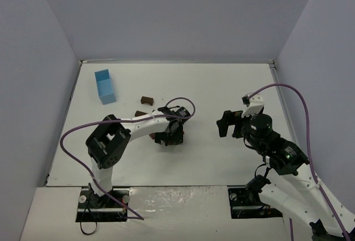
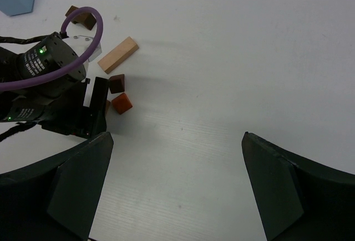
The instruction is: Build the wood block tower
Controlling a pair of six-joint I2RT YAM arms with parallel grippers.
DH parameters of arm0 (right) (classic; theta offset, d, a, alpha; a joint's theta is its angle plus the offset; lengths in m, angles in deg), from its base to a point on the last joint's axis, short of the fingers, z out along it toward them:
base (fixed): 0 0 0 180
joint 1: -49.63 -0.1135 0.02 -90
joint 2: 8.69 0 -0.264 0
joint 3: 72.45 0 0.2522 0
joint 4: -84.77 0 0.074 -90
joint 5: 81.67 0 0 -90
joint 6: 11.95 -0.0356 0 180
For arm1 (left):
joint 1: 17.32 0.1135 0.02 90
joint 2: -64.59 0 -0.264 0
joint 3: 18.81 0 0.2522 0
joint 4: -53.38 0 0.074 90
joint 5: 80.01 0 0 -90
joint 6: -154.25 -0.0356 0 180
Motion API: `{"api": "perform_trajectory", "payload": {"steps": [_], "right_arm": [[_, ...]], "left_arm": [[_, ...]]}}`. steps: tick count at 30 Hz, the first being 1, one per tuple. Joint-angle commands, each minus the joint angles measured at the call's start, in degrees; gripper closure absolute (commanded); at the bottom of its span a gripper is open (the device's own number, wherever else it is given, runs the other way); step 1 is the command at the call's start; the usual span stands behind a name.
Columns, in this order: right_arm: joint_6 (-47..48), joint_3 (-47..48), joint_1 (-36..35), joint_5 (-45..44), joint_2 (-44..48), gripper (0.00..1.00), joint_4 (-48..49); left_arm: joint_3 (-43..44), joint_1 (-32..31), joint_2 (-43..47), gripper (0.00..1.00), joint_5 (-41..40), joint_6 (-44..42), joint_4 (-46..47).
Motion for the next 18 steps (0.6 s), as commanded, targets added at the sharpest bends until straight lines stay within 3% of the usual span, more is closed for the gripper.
{"api": "perform_trajectory", "payload": {"steps": [1,18], "right_arm": [[-0.3,1.1,-0.4,-1.6,-0.2,0.0,3.8],[-1.2,0.9,-0.4,-2.1,1.3,0.0,3.4]], "left_arm": [[4.2,0.1,3.3,0.33,-1.9,1.5,-1.2],[7.4,1.6,0.5,0.41,-2.5,3.0,-1.3]]}}
